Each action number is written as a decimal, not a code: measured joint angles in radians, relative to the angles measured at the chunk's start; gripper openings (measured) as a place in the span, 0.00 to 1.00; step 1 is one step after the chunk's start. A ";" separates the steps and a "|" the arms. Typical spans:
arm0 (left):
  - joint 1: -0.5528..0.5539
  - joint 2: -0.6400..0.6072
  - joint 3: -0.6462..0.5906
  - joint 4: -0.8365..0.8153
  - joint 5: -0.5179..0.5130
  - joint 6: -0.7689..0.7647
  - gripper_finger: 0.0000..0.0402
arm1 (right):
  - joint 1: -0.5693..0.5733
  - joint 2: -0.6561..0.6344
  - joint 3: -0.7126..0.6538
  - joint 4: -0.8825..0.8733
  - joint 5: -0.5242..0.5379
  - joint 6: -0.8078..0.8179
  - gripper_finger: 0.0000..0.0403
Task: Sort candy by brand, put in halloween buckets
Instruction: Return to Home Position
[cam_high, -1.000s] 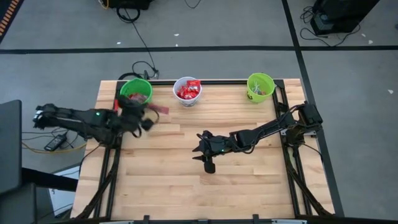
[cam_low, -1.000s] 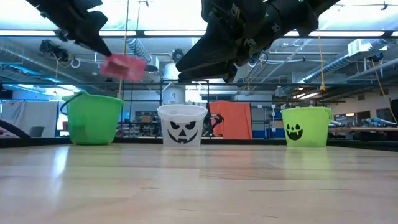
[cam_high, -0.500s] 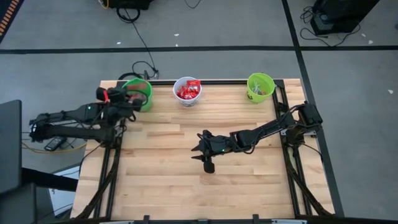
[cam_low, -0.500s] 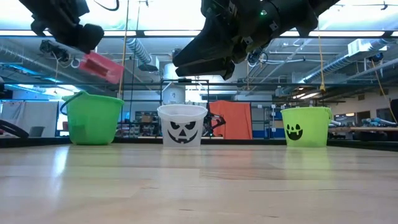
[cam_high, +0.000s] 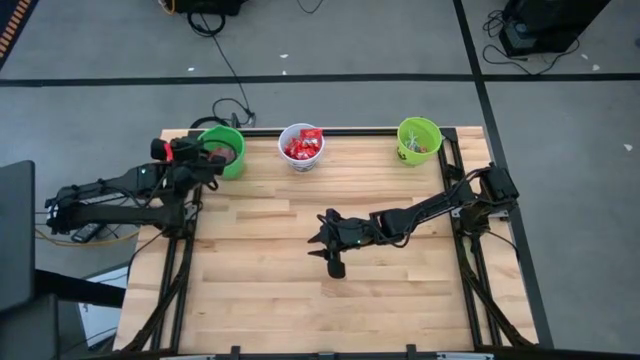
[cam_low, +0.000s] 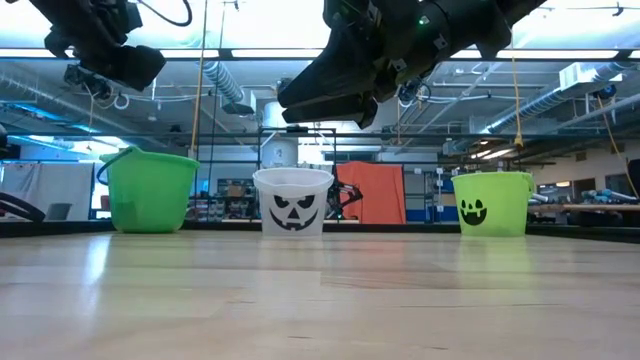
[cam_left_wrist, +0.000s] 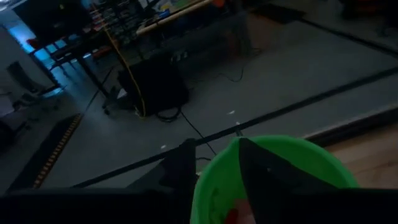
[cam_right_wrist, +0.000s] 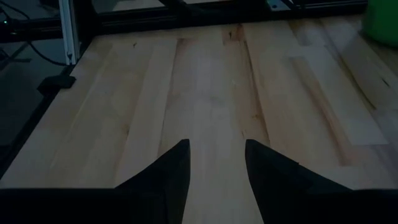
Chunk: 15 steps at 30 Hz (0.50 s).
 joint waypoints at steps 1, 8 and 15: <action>0.000 0.000 0.000 0.000 0.014 0.018 0.32 | 0.000 0.000 0.000 0.000 0.000 0.000 0.41; -0.001 0.006 -0.001 0.117 0.328 0.181 0.33 | 0.000 0.000 0.000 0.000 0.000 -0.022 0.41; -0.004 0.057 -0.009 0.382 0.745 0.369 0.33 | -0.007 0.000 -0.001 0.072 -0.001 -0.114 0.41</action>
